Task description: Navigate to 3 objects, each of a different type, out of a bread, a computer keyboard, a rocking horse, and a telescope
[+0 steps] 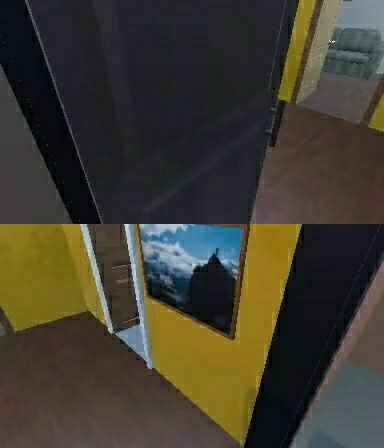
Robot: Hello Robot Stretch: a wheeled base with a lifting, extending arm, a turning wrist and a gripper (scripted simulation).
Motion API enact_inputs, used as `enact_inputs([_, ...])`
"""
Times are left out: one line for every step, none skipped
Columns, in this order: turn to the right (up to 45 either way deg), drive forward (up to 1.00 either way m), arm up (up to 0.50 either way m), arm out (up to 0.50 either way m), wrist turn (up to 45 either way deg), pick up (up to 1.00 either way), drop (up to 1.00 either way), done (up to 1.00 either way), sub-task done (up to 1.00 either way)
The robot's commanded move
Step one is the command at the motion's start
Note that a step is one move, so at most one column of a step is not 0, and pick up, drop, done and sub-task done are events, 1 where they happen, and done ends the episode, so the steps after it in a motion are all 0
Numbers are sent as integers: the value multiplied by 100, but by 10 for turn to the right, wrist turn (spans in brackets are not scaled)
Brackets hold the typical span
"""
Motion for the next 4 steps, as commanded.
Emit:
enact_inputs([420,0,0,0,0,0,0,0,0])
enact_inputs([0,15,0,0,0,0,0,0,0])
enact_inputs([150,0,0,0,0,0,0,0,0])
enact_inputs([0,100,0,0,0,0,0,0,0])
